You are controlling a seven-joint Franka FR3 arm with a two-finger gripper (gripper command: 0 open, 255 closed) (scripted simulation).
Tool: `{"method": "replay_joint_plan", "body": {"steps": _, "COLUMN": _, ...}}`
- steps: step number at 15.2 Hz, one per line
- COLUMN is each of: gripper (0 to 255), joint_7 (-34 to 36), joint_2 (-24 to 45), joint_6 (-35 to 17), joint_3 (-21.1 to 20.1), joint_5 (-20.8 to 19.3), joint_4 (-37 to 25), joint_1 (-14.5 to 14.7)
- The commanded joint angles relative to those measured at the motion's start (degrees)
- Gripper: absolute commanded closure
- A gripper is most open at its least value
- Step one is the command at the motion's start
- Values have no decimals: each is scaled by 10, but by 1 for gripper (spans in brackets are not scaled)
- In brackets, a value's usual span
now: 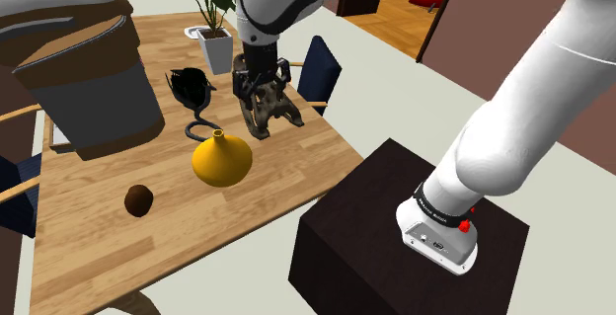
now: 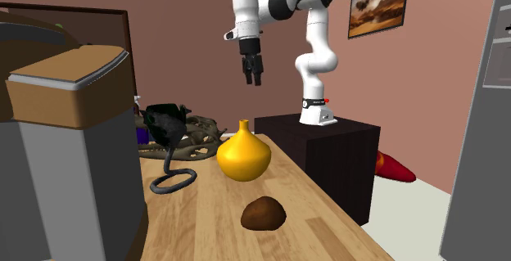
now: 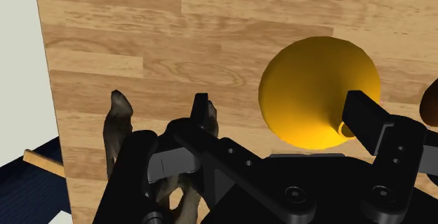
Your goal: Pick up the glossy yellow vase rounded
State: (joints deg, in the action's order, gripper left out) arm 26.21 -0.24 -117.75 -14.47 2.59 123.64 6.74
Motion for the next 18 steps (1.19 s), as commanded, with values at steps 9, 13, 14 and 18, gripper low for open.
{"method": "replay_joint_plan", "body": {"steps": 9, "gripper": 0, "joint_7": 80, "joint_2": 218, "joint_6": -34, "joint_3": -14, "joint_5": -49, "joint_4": -181, "joint_1": 45}}
{"method": "replay_joint_plan", "body": {"steps": 13, "gripper": 0, "joint_7": 92, "joint_2": 267, "joint_6": -37, "joint_3": -11, "joint_5": -60, "joint_4": -227, "joint_1": 59}}
{"method": "replay_joint_plan", "body": {"steps": 14, "gripper": 0, "joint_7": 93, "joint_2": 271, "joint_6": -43, "joint_3": -11, "joint_5": -61, "joint_4": -224, "joint_1": 59}}
{"method": "replay_joint_plan", "body": {"steps": 18, "gripper": 0, "joint_7": 94, "joint_2": 289, "joint_6": -67, "joint_3": -8, "joint_5": -66, "joint_4": -218, "joint_1": 61}}
